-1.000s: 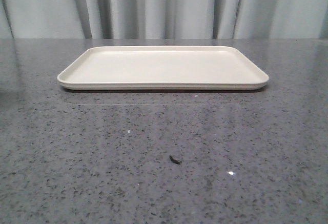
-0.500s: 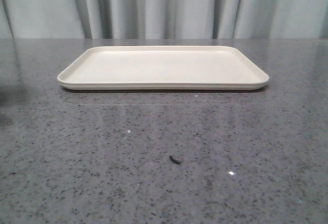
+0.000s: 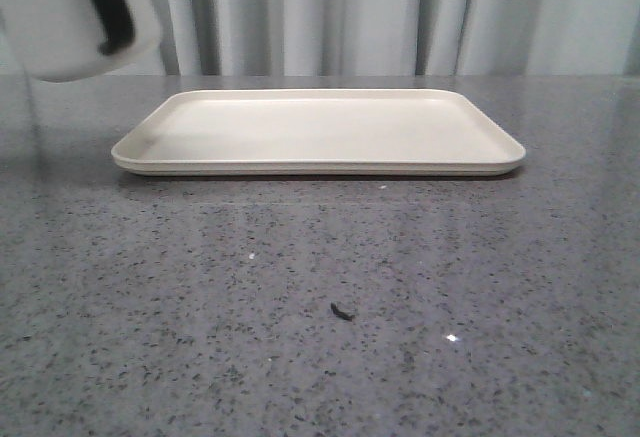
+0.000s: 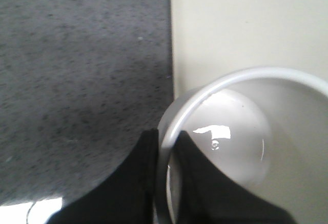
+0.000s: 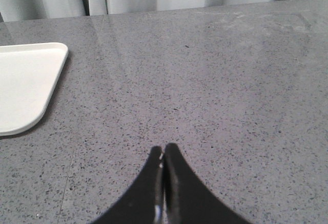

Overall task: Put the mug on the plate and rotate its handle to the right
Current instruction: 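Carry the mug over the cream tray with the left gripper and lower it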

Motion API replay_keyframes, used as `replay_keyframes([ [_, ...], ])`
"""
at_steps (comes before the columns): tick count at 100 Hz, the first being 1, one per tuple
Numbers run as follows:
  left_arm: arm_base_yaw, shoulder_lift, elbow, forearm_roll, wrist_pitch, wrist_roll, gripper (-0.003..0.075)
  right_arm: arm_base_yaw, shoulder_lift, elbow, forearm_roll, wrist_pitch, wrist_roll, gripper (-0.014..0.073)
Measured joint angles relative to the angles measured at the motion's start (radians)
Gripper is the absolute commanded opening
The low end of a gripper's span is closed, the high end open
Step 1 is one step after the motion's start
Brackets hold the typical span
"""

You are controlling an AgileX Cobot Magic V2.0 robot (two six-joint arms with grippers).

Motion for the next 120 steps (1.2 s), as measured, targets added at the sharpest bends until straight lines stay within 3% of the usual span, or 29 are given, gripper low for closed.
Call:
replay_keyframes([
  [40, -0.216, 0.325, -0.267, 0.025, -0.036, -0.093, -0.0019, 0.000, 0.000, 0.000, 0.000, 0.000, 0.000, -0.0061],
  [61, -0.240, 0.427, -0.356, 0.029, -0.044, -0.099, -0.0019, 0.000, 0.000, 0.000, 0.000, 0.000, 0.000, -0.0061],
  [99, -0.242, 0.451, -0.360, 0.091, -0.046, -0.099, -0.0013, 0.000, 0.000, 0.000, 0.000, 0.000, 0.000, -0.0061],
  [109, -0.242, 0.451, -0.360, 0.094, -0.047, -0.099, 0.0067, 0.000, 0.000, 0.000, 0.000, 0.000, 0.000, -0.0061],
  [120, -0.242, 0.451, -0.360, 0.094, -0.052, -0.099, 0.0221, 0.000, 0.000, 0.000, 0.000, 0.000, 0.000, -0.0061],
])
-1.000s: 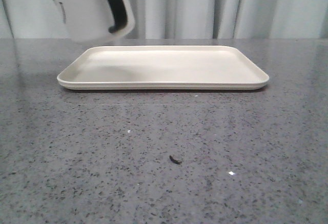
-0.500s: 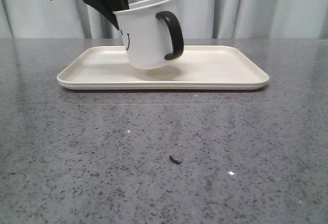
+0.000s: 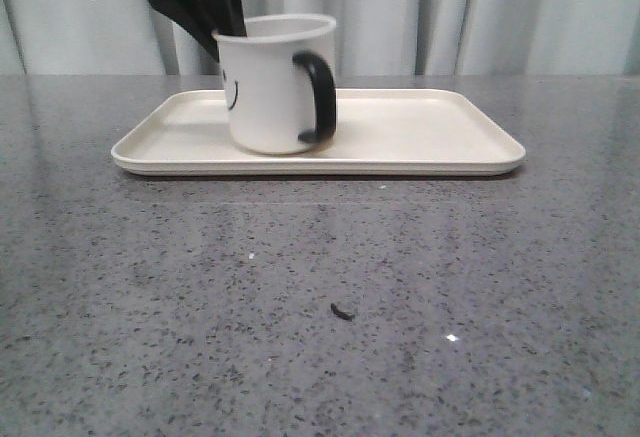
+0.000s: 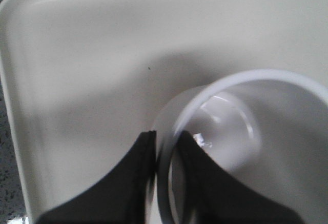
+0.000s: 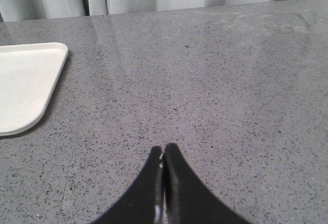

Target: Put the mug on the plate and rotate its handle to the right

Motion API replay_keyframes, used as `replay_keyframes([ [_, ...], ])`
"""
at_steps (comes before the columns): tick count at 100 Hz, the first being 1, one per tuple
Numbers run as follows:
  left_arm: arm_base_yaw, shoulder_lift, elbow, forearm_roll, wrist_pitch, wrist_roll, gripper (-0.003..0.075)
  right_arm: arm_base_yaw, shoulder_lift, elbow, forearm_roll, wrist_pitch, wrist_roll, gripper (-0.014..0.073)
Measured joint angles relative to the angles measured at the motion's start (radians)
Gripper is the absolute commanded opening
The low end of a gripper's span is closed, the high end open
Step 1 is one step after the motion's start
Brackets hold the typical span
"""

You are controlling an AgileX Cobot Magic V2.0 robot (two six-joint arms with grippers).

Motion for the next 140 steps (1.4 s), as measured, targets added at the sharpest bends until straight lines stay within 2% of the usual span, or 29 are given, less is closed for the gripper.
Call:
replay_keyframes([
  [8, 0.000, 0.000, 0.000, 0.000, -0.008, 0.000, 0.0311, 0.000, 0.000, 0.000, 0.000, 0.000, 0.000, -0.0061],
  [18, 0.000, 0.000, 0.000, 0.000, -0.011, 0.000, 0.0356, 0.000, 0.000, 0.000, 0.000, 0.000, 0.000, -0.0061],
  [39, 0.000, -0.006, 0.000, 0.016, -0.015, 0.000, 0.0358, 0.000, 0.000, -0.005, 0.000, 0.000, 0.000, -0.0053],
  [64, 0.000, -0.110, 0.000, 0.103, -0.035, 0.000, 0.0356, 0.049, 0.080, -0.097, 0.000, 0.030, -0.014, 0.0067],
  [86, 0.000, -0.238, 0.051, 0.151, -0.072, 0.000, 0.0356, 0.133, 0.266, -0.245, 0.000, 0.083, -0.029, 0.0087],
  [108, 0.000, -0.399, 0.238, 0.164, -0.169, 0.002, 0.0356, 0.217, 0.510, -0.432, 0.008, 0.140, -0.066, 0.0321],
  [115, 0.000, -0.452, 0.299, 0.164, -0.185, 0.002, 0.0356, 0.248, 0.591, -0.499, 0.014, 0.167, -0.070, 0.0363],
  [140, 0.000, -0.624, 0.467, 0.169, -0.214, 0.002, 0.0356, 0.391, 0.880, -0.735, 0.036, 0.264, -0.070, 0.0373],
])
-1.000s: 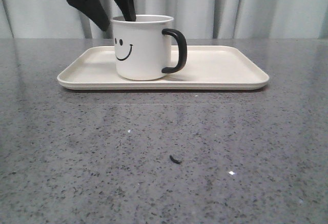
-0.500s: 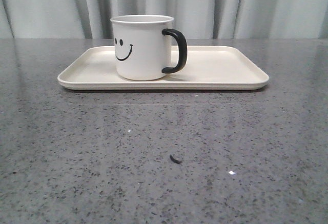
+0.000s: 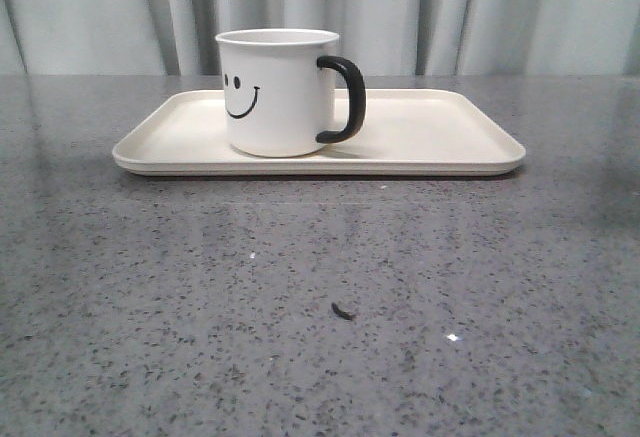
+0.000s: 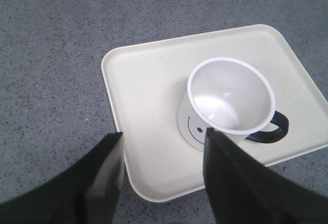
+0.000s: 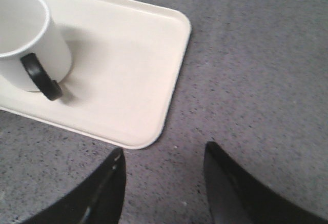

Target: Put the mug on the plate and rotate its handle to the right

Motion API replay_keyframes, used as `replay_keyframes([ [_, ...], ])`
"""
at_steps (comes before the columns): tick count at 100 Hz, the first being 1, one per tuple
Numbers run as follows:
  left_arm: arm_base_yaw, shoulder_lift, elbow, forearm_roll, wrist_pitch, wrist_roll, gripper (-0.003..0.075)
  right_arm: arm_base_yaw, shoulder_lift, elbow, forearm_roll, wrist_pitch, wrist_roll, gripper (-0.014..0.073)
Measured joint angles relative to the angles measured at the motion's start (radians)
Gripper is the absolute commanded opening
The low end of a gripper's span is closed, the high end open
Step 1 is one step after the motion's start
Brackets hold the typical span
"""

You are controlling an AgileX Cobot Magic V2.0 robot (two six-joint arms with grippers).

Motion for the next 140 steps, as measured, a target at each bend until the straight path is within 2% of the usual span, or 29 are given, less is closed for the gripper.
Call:
replay_keyframes([
  [30, 0.000, -0.130, 0.078, 0.003, -0.004, 0.000, 0.0356, 0.133, 0.305, -0.291, 0.024, 0.071, 0.000, 0.0468],
  [83, 0.000, -0.159, 0.082, 0.003, -0.001, 0.000, 0.0356, 0.149, 0.761, -0.816, 0.083, 0.331, 0.039, 0.0471],
  [109, 0.000, -0.159, 0.082, 0.003, -0.001, 0.000, 0.0356, 0.149, 0.891, -0.934, 0.145, 0.383, 0.054, 0.0471],
  [140, 0.000, -0.159, 0.082, 0.003, -0.001, 0.002, 0.0356, 0.159, 0.964, -0.947, 0.157, 0.388, 0.063, 0.0463],
])
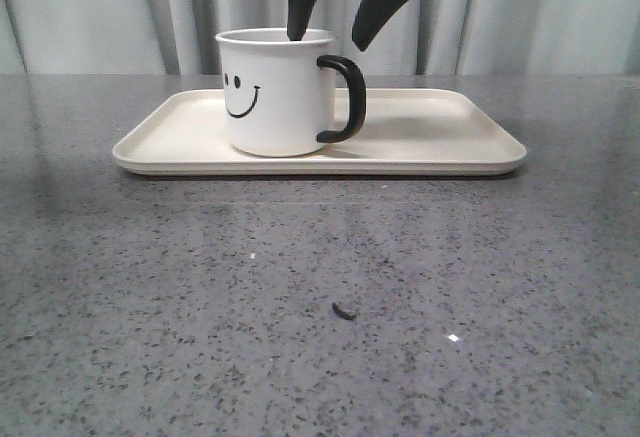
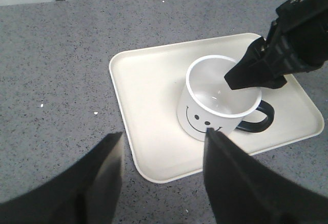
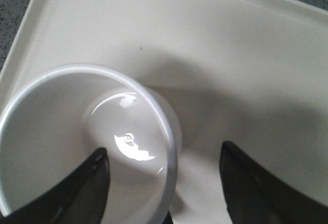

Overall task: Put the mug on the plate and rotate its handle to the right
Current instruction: 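Lower the right gripper into the mug rim, then rotate the mug with the right gripper, turning the handle away from the left arm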

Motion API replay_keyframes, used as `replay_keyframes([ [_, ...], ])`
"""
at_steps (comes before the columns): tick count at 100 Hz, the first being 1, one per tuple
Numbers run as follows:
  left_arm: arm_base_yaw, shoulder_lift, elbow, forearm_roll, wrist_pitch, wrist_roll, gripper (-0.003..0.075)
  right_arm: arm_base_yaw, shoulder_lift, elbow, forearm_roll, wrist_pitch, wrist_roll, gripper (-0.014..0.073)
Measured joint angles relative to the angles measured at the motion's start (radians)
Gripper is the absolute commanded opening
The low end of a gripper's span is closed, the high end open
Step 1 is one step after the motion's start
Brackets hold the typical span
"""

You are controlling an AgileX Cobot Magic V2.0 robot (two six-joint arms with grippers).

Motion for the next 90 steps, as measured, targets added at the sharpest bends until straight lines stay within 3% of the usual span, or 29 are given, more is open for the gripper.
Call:
replay_keyframes([
  [14, 0.000, 0.000, 0.000, 0.000, 0.000, 0.000, 0.0356, 0.000, 0.023, -0.002, 0.000, -0.004, 0.007, 0.0406],
  [38, 0.000, 0.000, 0.000, 0.000, 0.000, 0.000, 0.0356, 0.000, 0.041, -0.002, 0.000, -0.008, 0.024, 0.0060],
  [50, 0.000, 0.000, 0.000, 0.000, 0.000, 0.000, 0.0356, 0.000, 0.041, -0.002, -0.002, -0.015, 0.026, -0.0066],
  [76, 0.000, 0.000, 0.000, 0.000, 0.000, 0.000, 0.0356, 0.000, 0.041, -0.012, -0.002, 0.000, 0.024, -0.0068],
  [90, 0.000, 0.000, 0.000, 0.000, 0.000, 0.000, 0.0356, 0.000, 0.041, -0.068, -0.028, 0.062, -0.060, -0.0069],
])
